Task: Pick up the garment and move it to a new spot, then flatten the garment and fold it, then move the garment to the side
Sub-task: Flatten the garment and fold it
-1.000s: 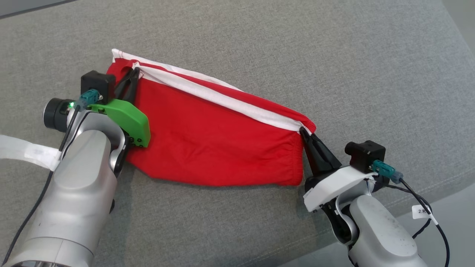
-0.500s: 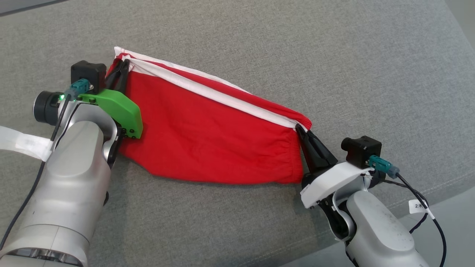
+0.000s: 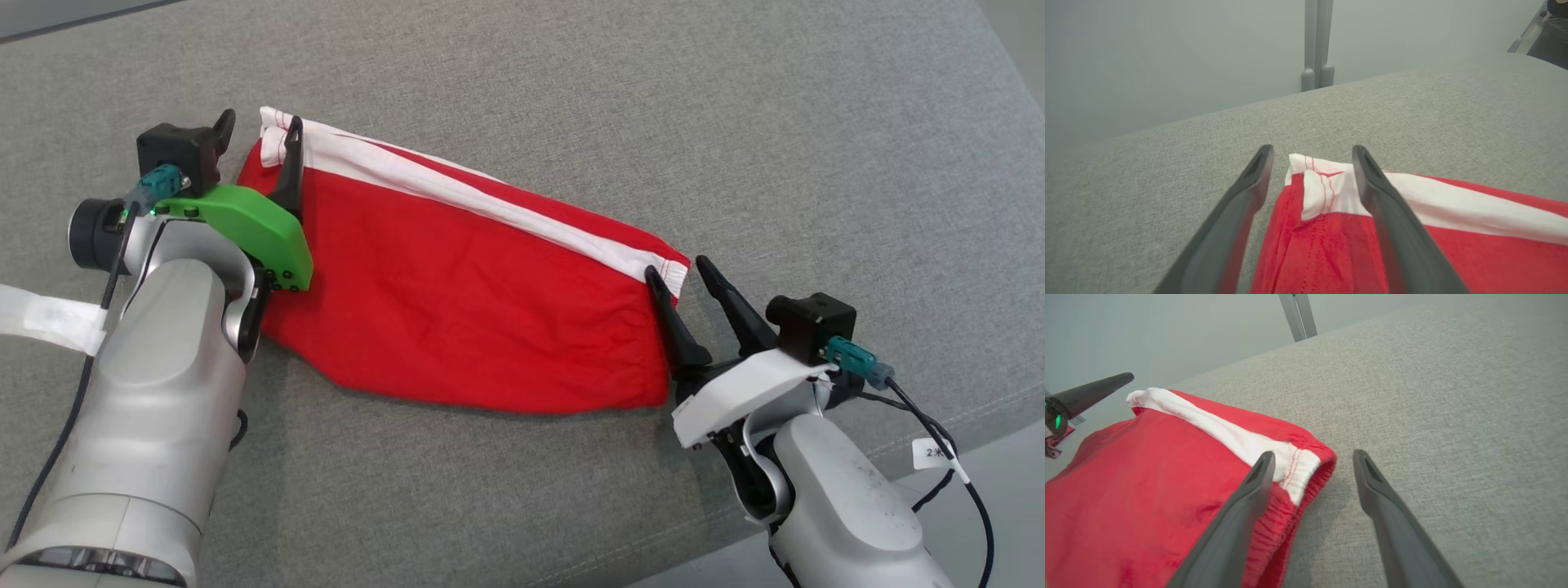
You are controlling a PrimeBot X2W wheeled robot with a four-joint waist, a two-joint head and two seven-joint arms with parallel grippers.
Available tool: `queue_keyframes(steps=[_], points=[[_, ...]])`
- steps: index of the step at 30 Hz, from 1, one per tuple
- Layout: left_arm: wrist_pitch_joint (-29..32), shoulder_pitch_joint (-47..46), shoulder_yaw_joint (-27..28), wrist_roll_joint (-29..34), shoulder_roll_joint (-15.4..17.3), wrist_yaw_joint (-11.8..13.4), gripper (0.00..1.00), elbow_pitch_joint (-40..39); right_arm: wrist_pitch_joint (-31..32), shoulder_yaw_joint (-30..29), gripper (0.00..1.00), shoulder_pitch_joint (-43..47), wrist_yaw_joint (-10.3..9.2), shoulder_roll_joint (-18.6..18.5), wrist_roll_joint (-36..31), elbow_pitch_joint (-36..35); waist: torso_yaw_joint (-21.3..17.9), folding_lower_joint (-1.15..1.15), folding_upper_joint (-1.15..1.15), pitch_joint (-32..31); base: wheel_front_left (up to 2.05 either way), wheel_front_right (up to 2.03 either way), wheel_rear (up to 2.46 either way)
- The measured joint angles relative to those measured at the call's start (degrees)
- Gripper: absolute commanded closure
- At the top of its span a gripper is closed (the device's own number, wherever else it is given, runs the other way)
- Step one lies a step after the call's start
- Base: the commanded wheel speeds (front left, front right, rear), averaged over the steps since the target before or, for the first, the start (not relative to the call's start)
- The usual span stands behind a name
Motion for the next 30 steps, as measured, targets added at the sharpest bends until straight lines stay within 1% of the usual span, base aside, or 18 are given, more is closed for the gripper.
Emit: queue_keyframes(steps=[3, 9, 15, 19, 23, 26, 30], points=[[-0.1, 1.8, 1.2, -0.7, -0.2, 0.0, 0.00, -1.7, 0.0, -1.7, 0.00, 1.4, 0.00, 0.0, -1.1, -1.0, 0.4, 0.00, 0.00, -0.8, 0.00, 0.00, 0.00], [-0.1, 7.3, 1.8, -1.6, -0.1, -0.3, 0.00, -4.2, 0.0, -6.3, 0.00, 5.4, 0.00, 0.0, -3.7, -3.3, 1.6, -0.01, 0.00, -3.0, 0.00, 0.00, 0.00], [-0.1, 11.6, 1.1, -2.5, 0.3, -0.5, 0.00, -3.4, 0.0, -10.5, 0.00, 10.0, 0.00, 0.0, -7.3, -6.8, 2.8, 0.00, 0.00, -5.6, 0.00, 0.00, 0.00], [3.1, 12.5, -0.1, -3.9, 0.5, -0.6, 0.00, -1.3, 0.0, -12.3, 0.00, 12.4, 0.00, 0.0, -8.6, -9.7, 2.8, 0.00, 0.00, -7.6, 0.00, 0.00, 0.00], [7.3, 12.3, -1.0, -4.5, 1.0, -0.7, 0.00, 0.5, 0.1, -12.6, 0.00, 13.5, 0.00, 0.0, -9.2, -11.3, 1.6, -0.01, 0.00, -8.1, 0.00, 0.00, 0.00], [10.5, 11.1, -1.7, -5.1, 2.1, -0.7, 0.00, 1.6, 0.4, -12.5, 0.00, 14.1, 0.00, 0.0, -9.2, -12.4, 0.5, -0.01, 0.00, -8.1, 0.00, 0.00, 0.00], [12.7, 9.6, -1.8, -6.2, 3.3, -0.7, 0.00, 2.4, 0.6, -12.5, 0.00, 14.5, 0.00, 0.0, -9.2, -13.3, -0.9, -0.01, 0.00, -7.9, 0.00, 0.00, 0.00]])
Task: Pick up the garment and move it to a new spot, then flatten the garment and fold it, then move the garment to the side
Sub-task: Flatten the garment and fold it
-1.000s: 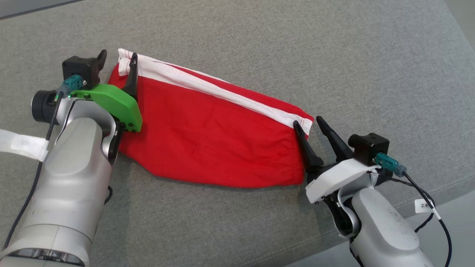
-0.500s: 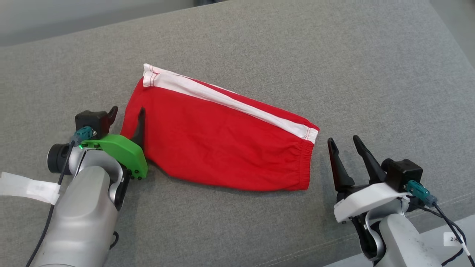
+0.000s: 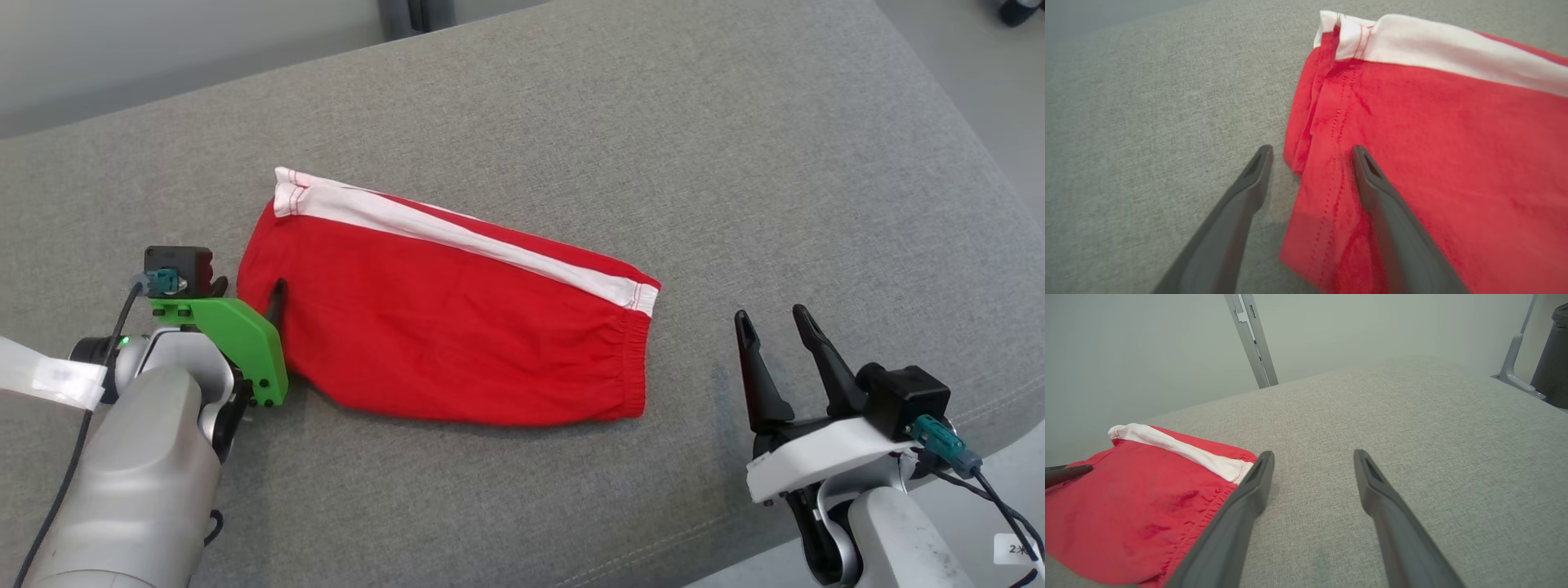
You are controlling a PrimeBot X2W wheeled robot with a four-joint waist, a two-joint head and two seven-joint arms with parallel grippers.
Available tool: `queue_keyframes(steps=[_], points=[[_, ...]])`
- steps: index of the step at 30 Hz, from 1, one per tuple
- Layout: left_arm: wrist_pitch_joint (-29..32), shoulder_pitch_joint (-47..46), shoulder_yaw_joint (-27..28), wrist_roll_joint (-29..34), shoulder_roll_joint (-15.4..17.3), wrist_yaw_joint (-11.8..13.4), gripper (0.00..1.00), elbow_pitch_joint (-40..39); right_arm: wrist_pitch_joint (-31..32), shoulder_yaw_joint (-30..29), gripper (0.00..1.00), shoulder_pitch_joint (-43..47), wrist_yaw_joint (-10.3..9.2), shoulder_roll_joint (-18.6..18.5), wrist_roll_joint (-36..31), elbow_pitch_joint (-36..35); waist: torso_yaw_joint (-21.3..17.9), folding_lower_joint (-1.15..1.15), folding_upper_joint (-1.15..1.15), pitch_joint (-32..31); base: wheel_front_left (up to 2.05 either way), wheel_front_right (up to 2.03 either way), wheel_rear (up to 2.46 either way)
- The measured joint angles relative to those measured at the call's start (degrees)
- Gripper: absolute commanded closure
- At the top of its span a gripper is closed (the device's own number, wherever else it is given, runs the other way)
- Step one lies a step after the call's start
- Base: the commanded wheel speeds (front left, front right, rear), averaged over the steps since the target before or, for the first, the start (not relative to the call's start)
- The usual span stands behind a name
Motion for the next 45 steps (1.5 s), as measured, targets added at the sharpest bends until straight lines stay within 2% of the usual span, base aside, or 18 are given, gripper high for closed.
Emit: queue_keyframes(steps=[9, 10, 11, 13, 14, 15, 16, 23, 32, 45], points=[[5.6, -1.4, -0.8, -2.4, 0.9, 0.0, 0.00, 2.2, 0.3, 0.4, 0.00, 0.4, 0.00, 0.0, 0.4, -1.1, -2.0, 0.00, 0.00, 0.5, 0.00, 0.00, 0.00], [6.5, -1.4, -0.9, -2.9, 0.8, 0.0, 0.19, 2.2, 0.3, 0.4, 0.00, 0.4, 0.00, 0.0, 0.4, -1.1, -2.1, 0.00, 0.00, 0.4, 0.00, 0.00, 0.00], [6.5, -1.4, -0.9, -2.9, 0.8, 0.0, 0.45, 2.2, 0.3, 0.4, 0.00, 0.4, 0.00, 0.0, 0.4, -1.1, -2.1, 0.00, 0.00, 0.4, 0.00, 0.00, 0.00], [8.2, -1.4, -0.9, -4.3, 0.9, 0.0, 0.62, 2.6, 0.4, 0.5, 0.00, 0.4, 0.00, 0.0, 0.4, -1.3, -2.2, 0.00, 0.00, 0.3, 0.00, 0.00, 0.00], [8.8, -1.4, -1.1, -4.6, 1.0, 0.0, 0.73, 2.6, 0.4, 0.5, 0.00, 0.4, 0.00, 0.0, 0.4, -1.4, -2.2, 0.00, 0.00, 0.2, 0.00, 0.00, 0.00], [9.1, -1.4, -1.3, -4.9, 1.1, 0.0, 0.94, 2.7, 0.4, 0.6, 0.00, 0.4, 0.00, 0.0, 0.4, -1.5, -2.3, 0.00, 0.00, 0.2, 0.00, 0.00, 0.00], [9.7, -1.3, -1.4, -5.5, 1.3, 0.0, 1.00, 2.8, 0.4, 0.6, 0.00, 0.4, 0.00, 0.0, 0.4, -1.7, -2.4, 0.00, 0.00, 0.0, 0.00, 0.00, 0.00], [8.4, 1.3, -2.0, -9.2, 0.8, 0.0, 1.00, -0.2, 0.4, -0.4, 0.00, 1.1, 0.00, 0.0, 0.2, -2.3, -1.8, 0.00, 0.00, -0.9, 0.00, 0.00, 0.00], [1.9, 8.1, -1.3, -12.5, 0.1, 0.2, 1.00, -4.1, 0.5, -2.7, 0.00, 3.1, 0.00, 0.0, -0.7, -2.9, 1.7, 0.00, 0.00, -3.7, 0.00, 0.00, 0.00], [-3.4, 20.7, 1.5, -16.3, -3.9, 7.5, 1.00, -11.2, 3.0, -6.8, 0.00, 5.7, 0.00, 0.0, -1.1, -3.6, 8.4, 0.00, 0.00, -8.9, 0.00, 0.00, 0.00]])
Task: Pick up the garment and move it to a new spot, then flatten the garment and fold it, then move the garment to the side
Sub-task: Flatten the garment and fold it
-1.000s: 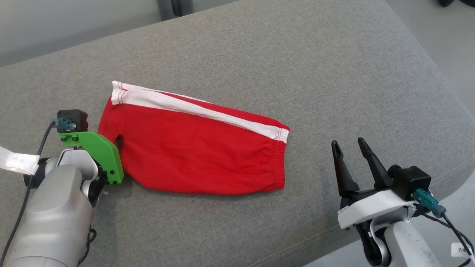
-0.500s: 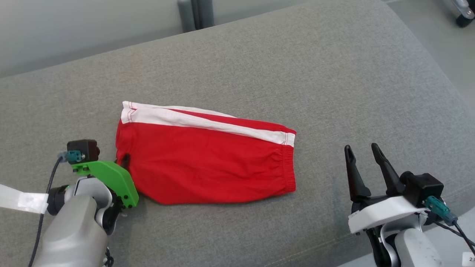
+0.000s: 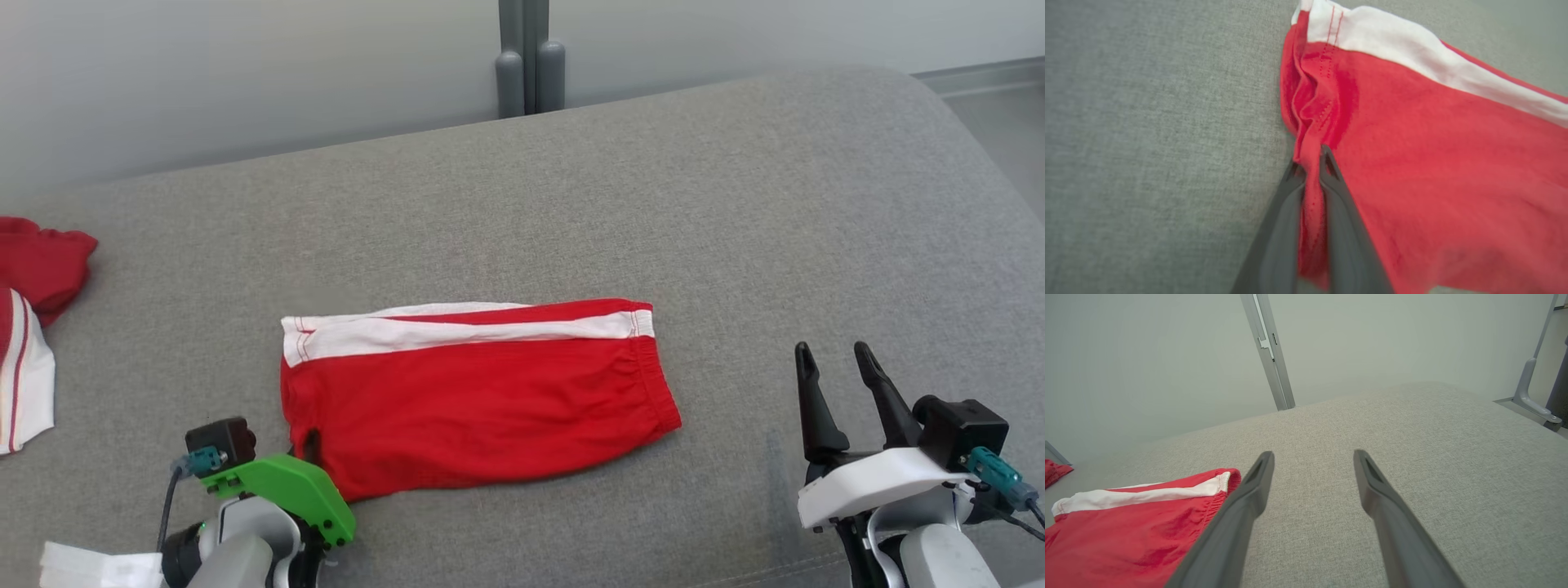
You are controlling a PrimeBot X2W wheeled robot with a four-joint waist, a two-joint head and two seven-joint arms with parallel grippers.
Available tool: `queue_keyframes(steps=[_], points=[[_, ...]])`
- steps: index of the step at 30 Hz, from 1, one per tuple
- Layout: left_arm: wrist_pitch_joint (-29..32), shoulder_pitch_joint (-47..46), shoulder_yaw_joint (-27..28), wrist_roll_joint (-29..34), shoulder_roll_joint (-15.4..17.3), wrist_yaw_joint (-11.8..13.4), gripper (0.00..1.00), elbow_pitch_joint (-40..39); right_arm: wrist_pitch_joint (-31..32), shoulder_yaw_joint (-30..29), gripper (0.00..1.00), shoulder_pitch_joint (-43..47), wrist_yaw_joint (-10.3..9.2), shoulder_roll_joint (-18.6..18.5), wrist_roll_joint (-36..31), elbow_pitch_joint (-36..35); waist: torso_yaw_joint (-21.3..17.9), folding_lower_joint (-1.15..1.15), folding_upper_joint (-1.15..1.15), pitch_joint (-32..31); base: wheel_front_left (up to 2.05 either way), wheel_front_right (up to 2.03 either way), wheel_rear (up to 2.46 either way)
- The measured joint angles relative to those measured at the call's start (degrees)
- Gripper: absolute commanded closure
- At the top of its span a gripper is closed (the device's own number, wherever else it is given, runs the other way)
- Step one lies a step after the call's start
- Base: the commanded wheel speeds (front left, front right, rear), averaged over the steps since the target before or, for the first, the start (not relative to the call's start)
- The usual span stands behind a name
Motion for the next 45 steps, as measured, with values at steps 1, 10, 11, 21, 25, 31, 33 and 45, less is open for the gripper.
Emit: queue_keyframes(steps=[1, 10, 11, 21, 25, 31, 33, 45], points=[[0.0, 1.0, 0.1, -0.3, -0.3, 0.5, 1.00, -0.7, 0.3, -0.2, 0.00, 0.0, 0.00, 0.0, 0.0, 0.0, 0.4, 0.00, 0.00, -0.3, 0.00, 0.00, 0.00], [0.5, 6.7, 0.6, -1.2, -0.5, 4.0, 1.00, -8.7, 1.6, -0.5, 0.00, 0.1, 0.00, 0.0, 0.4, -0.5, 2.1, 0.00, 0.00, -2.5, 0.00, 0.00, 0.00], [0.4, 7.2, 0.5, -1.2, -0.3, 4.3, 0.97, -9.5, 1.7, -0.3, 0.00, 0.1, 0.00, 0.0, 0.4, -0.5, 2.1, 0.00, 0.00, -2.6, 0.00, 0.00, 0.00], [-5.4, 8.8, -0.9, 2.2, 2.3, 4.6, 0.00, -17.5, 2.7, 0.1, 0.00, -0.2, 0.00, 0.0, -0.6, -0.6, 2.6, 0.00, 0.00, -3.1, 0.00, 0.00, 0.00], [-7.5, 9.5, -0.9, 4.3, 3.3, 4.9, 0.00, -20.7, 3.2, 0.1, 0.00, -0.6, 0.00, 0.0, -0.8, -0.5, 3.2, 0.00, 0.00, -3.4, 0.00, 0.00, 0.00], [-9.0, 11.9, -0.3, 7.3, 4.8, 6.5, 0.00, -25.4, 3.8, -0.2, 0.00, -0.6, 0.00, 0.0, -1.5, -0.3, 4.5, 0.00, 0.00, -4.3, 0.00, 0.00, 0.00], [-9.1, 13.0, 0.1, 8.2, 5.0, 7.4, 0.00, -27.2, 4.0, -0.3, 0.00, -0.6, 0.00, 0.0, -1.6, -0.3, 5.0, 0.00, 0.00, -4.6, 0.00, 0.00, 0.00], [-9.4, 18.3, 2.5, 12.0, 4.2, 10.0, 0.00, -36.1, 5.3, 0.5, 0.00, -0.4, 0.00, 0.0, -0.5, 4.4, 8.5, 0.00, 0.00, -5.5, 0.00, 0.00, 0.00]])
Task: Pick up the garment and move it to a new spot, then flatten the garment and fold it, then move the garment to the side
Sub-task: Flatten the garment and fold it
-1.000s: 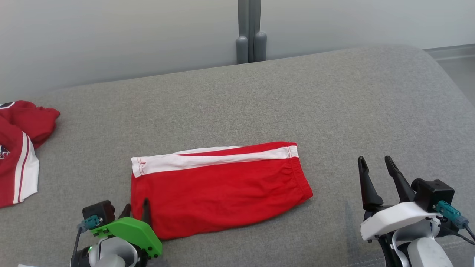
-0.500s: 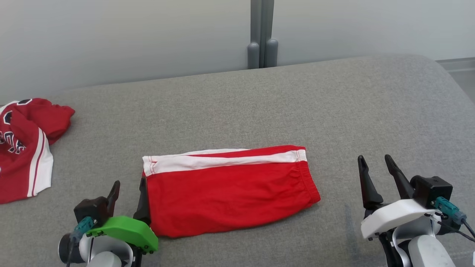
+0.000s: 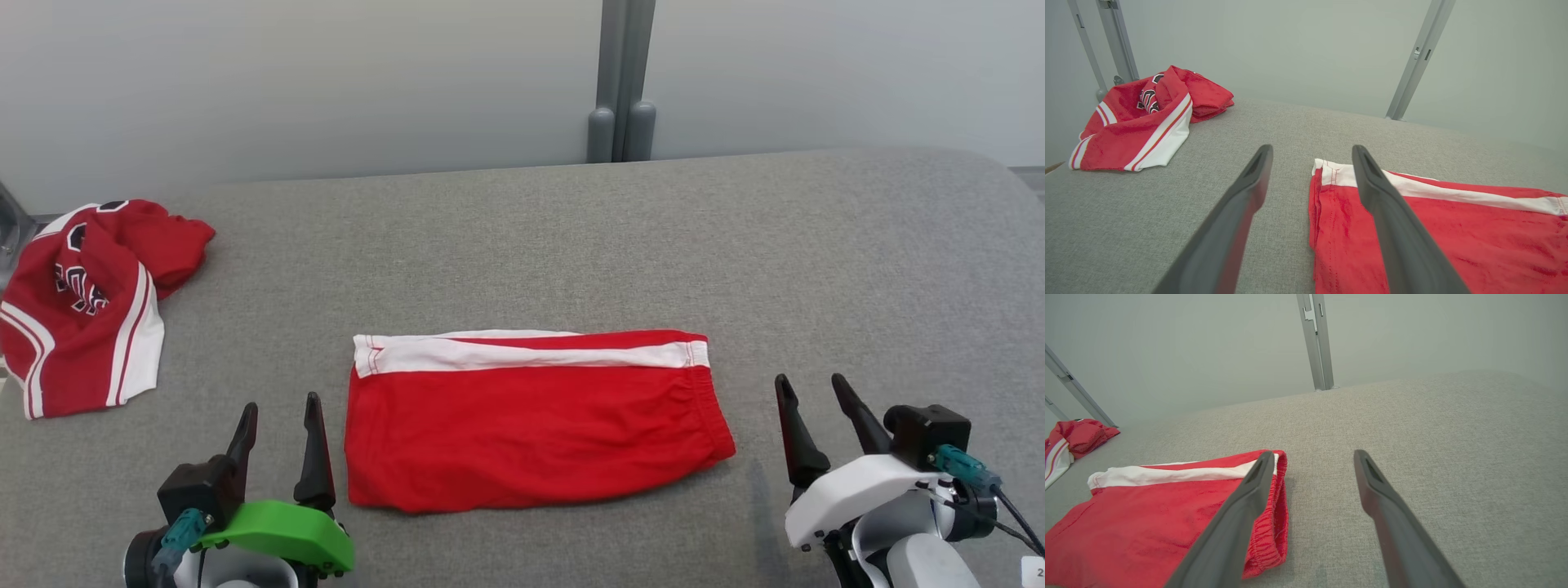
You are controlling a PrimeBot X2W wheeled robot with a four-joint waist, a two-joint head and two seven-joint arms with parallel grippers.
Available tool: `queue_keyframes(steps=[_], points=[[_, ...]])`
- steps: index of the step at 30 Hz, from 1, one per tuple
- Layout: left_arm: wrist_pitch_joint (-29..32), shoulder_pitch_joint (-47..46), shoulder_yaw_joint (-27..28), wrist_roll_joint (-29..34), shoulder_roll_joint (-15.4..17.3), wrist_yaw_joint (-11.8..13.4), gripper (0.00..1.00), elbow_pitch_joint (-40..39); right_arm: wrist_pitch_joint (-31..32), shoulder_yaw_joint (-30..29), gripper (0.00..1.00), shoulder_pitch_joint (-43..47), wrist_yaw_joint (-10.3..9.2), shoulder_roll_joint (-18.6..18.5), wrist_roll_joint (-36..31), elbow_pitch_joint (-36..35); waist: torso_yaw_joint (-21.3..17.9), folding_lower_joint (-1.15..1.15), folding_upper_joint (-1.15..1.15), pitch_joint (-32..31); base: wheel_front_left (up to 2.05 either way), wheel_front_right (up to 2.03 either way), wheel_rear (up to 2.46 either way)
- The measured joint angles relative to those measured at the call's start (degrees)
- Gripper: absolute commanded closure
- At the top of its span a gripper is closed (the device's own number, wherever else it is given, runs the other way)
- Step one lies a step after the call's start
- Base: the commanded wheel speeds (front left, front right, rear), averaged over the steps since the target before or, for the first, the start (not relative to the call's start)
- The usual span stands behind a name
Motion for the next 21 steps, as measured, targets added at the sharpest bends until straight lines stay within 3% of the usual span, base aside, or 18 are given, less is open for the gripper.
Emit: queue_keyframes(steps=[11, 21], points=[[0.0, 0.4, 0.0, 1.4, -1.3, 0.0, 0.00, -0.7, 0.4, 3.0, 0.00, -4.3, 0.00, 0.0, 6.6, 14.5, 4.2, 0.00, 0.00, 0.7, 0.00, 0.00, 0.00], [0.0, 0.3, 0.7, 2.3, -1.8, -0.3, 0.00, -0.3, -1.7, 5.8, 0.00, -10.8, 0.00, 0.0, 18.7, 29.0, 7.6, 0.00, 0.00, 2.5, 0.00, 0.00, 0.00]])
